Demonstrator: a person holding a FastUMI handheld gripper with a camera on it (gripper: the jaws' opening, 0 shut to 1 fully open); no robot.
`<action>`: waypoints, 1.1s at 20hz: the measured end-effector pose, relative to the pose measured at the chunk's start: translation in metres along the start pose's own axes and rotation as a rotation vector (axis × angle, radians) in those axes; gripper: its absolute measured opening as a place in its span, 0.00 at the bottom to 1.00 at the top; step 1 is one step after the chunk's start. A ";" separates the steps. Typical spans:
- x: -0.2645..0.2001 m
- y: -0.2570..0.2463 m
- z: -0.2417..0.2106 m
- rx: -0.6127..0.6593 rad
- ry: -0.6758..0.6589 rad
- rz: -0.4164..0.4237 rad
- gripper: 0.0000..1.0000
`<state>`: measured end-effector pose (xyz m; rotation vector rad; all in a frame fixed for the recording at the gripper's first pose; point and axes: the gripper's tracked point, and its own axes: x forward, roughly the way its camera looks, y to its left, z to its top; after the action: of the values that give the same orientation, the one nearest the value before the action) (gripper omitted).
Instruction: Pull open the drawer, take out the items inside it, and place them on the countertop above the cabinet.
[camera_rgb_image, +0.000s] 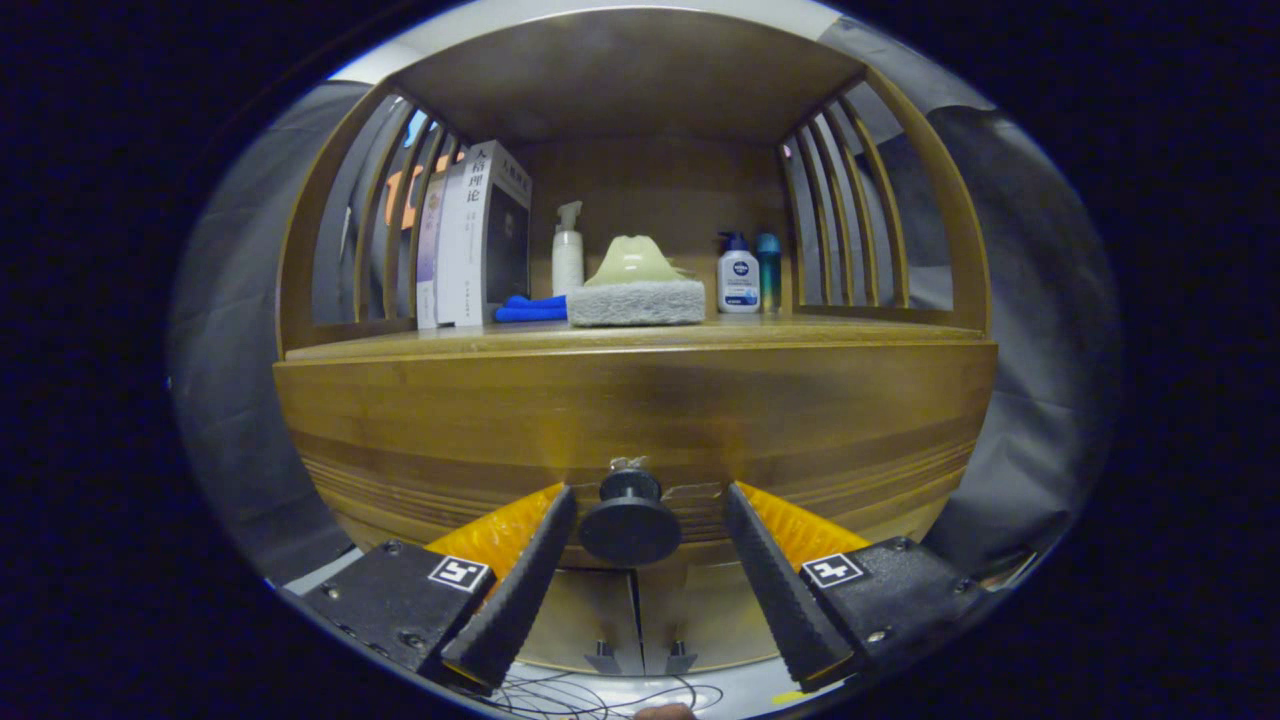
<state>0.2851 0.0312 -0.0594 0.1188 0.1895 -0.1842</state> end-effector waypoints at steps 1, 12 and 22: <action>-0.004 0.002 -0.004 -0.013 0.047 0.027 0.99; -0.189 -0.021 0.067 -0.062 -0.149 0.236 0.99; -0.309 -0.084 0.020 -0.097 -0.233 0.233 0.99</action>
<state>-0.0258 -0.0005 0.0125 0.0215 -0.0478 0.0438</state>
